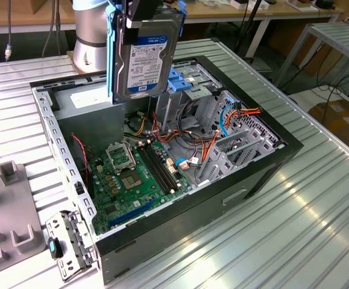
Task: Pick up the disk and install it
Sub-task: 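Insert the disk into the insertion slot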
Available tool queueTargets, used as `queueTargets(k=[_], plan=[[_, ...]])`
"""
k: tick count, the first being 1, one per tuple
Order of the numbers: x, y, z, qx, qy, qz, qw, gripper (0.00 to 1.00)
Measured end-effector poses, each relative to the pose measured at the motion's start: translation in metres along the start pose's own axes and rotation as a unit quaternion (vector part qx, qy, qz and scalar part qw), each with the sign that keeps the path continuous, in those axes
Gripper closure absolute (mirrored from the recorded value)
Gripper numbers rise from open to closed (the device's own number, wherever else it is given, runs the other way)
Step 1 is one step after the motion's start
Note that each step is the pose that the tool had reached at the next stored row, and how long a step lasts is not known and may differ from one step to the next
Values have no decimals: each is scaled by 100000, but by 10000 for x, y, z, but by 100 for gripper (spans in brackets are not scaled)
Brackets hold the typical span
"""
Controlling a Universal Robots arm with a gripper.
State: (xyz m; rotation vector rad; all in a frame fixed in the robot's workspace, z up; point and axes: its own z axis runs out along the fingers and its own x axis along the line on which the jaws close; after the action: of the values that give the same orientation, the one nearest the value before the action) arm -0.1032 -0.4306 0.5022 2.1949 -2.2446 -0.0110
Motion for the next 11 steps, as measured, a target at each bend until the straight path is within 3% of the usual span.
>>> queueTargets(k=[11], plan=[[115, -3, 0, -1, 38, -3, 100000, 63]])
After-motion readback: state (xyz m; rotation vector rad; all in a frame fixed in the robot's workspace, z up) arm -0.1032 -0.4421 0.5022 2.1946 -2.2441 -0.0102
